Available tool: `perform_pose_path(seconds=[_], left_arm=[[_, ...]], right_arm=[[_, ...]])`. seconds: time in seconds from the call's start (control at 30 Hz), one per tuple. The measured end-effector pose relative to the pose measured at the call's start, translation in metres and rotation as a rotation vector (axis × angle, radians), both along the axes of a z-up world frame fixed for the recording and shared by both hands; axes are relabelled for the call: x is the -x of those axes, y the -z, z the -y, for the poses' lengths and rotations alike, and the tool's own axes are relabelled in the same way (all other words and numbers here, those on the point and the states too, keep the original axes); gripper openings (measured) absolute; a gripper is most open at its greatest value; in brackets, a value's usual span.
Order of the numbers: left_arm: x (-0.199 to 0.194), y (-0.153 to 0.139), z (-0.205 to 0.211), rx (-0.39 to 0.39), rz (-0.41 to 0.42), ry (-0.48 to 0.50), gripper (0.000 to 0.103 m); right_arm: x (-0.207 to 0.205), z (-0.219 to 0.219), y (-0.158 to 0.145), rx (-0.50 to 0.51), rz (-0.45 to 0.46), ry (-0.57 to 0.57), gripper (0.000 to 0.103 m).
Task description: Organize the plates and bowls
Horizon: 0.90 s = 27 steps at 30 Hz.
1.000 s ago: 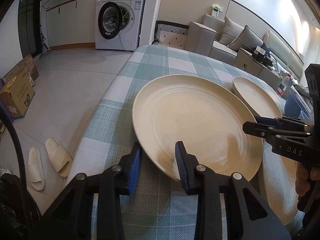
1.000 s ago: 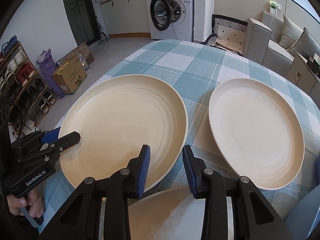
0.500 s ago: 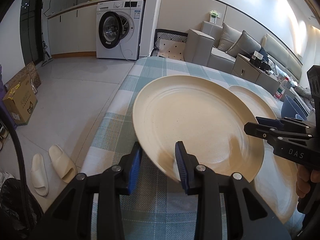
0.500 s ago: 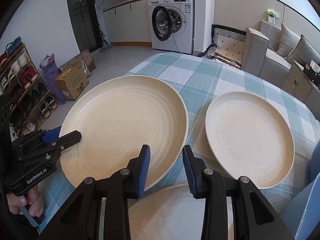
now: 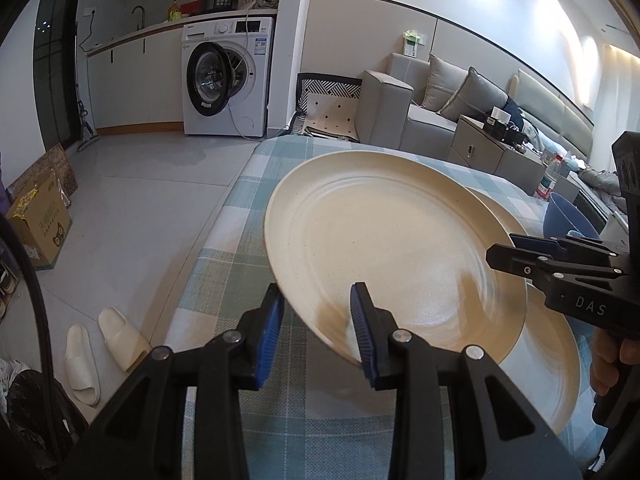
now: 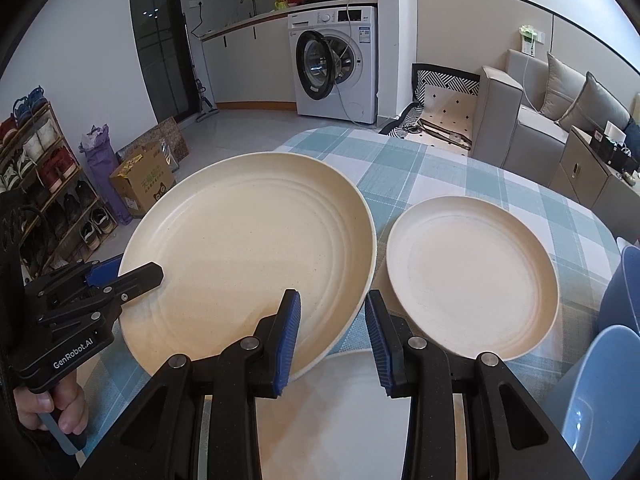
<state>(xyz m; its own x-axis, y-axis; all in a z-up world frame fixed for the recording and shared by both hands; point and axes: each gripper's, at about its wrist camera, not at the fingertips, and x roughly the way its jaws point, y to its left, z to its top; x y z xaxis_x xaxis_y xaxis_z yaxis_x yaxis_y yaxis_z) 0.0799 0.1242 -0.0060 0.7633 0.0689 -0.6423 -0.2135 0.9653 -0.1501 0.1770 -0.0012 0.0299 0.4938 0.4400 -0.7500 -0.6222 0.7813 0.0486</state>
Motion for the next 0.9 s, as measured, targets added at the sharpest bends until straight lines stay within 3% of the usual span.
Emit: perform_pose_path(seconds=[0.9], left_arm=[[0.011, -0.029, 0.047, -0.043, 0.046, 0.096, 0.033]], right_arm=[[0.037, 0.061, -0.024, -0.055, 0.038, 0.088, 0.034]])
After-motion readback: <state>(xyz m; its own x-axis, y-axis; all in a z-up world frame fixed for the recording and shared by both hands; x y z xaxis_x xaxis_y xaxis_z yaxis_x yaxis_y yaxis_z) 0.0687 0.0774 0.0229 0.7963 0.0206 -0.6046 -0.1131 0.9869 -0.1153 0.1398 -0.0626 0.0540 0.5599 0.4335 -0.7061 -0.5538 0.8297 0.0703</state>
